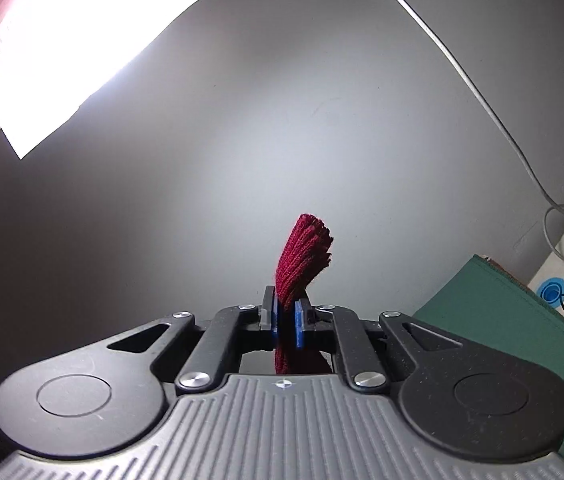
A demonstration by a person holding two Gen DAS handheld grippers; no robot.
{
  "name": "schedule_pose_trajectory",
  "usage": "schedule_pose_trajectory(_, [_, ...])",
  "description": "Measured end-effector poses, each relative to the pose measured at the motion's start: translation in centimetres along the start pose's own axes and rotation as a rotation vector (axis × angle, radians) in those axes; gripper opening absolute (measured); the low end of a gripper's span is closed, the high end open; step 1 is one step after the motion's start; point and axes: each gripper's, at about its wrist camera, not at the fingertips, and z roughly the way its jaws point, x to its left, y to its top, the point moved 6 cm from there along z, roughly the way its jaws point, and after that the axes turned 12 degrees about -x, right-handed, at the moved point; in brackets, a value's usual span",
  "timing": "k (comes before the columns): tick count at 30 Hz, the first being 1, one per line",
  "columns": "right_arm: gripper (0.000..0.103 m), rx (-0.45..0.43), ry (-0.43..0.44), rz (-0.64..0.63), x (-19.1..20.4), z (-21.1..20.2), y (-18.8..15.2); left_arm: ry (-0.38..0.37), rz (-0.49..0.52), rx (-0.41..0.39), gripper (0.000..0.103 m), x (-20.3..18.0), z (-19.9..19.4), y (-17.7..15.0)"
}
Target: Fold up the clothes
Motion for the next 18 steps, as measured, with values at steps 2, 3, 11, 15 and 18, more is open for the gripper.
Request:
schedule_pose_trajectory(2, [0.009,0.002,0.019,-0.026,0.8,-0.5,-0.2,-0.018,-0.011,-0.029,0.075,0.6,0.0,0.8])
schedule_pose_trajectory(3, [0.009,0.003,0.029,-0.040,1.2,-0.7,-0.3,-0.023,-0.016,-0.043,0.075,1.1,0.2,1.2])
schedule_pose_trajectory(11, [0.010,0.018,0.101,-0.176,4.6,-3.3,-2.0,-0.164,-0.308,-0.112,0.066,8.1,1.0,2.5])
schedule_pose_trajectory(15, [0.010,0.022,0.143,-0.207,6.5,-6.1,-3.8,-0.167,-0.410,-0.122,0.047,9.8,2.3,2.0])
schedule_pose_trajectory(18, [0.011,0.013,0.131,-0.271,7.3,-7.3,-4.0,-0.206,-0.424,-0.146,0.052,9.8,2.2,2.2])
